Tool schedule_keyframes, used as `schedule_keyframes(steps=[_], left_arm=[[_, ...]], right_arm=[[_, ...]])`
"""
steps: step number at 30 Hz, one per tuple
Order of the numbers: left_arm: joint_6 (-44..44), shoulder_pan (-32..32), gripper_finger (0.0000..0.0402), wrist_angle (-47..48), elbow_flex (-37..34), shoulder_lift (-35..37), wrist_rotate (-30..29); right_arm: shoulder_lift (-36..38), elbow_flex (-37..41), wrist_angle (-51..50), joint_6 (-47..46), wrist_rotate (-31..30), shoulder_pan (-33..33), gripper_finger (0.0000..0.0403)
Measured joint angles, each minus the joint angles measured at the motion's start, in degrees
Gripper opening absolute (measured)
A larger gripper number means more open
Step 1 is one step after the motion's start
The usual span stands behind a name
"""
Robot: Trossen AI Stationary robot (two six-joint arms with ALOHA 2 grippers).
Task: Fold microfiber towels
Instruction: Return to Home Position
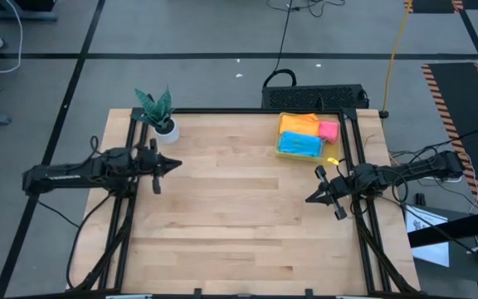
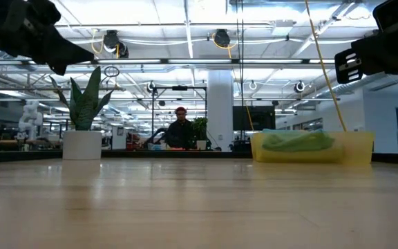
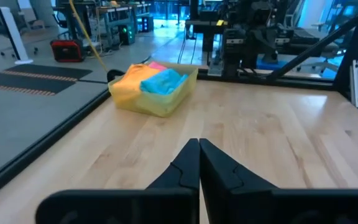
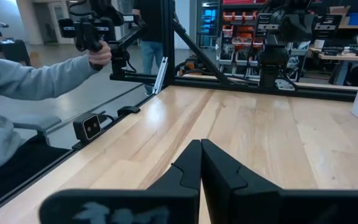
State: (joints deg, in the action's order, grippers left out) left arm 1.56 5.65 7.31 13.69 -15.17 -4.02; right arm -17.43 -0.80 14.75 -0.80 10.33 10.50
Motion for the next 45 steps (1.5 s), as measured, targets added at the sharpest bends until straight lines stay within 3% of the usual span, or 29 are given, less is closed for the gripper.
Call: schedule_keyframes(steps=[9, 15, 20, 27, 45], left_arm=[[0.7, -2.1, 0.0004, 7.1, 0.0, 8.3, 0.0], [0.5, -3.7, 0.0002, 6.5, -2.4, 11.5, 0.1], [-1.0, -4.0, 0.0002, 0.5, -7.1, 13.8, -0.6], [-2.5, -4.0, 0.0002, -4.6, -11.5, 14.6, 0.6], [-3.9, -3.9, 0.0003, -8.3, -13.1, 14.4, 1.4]], right_arm=[[0.0, 0.0, 0.0, 0.0, 0.0, 0.0, 0.0000], [0.0, 0.0, 0.0, 0.0, 0.0, 0.0, 0.0000], [0.0, 0.0, 0.0, 0.0, 0.0, 0.0, 0.0000], [0.0, 0.0, 0.0, 0.0, 0.0, 0.0, 0.0000], [0.0, 0.0, 0.1, 0.0, 0.0, 0.0, 0.0000]])
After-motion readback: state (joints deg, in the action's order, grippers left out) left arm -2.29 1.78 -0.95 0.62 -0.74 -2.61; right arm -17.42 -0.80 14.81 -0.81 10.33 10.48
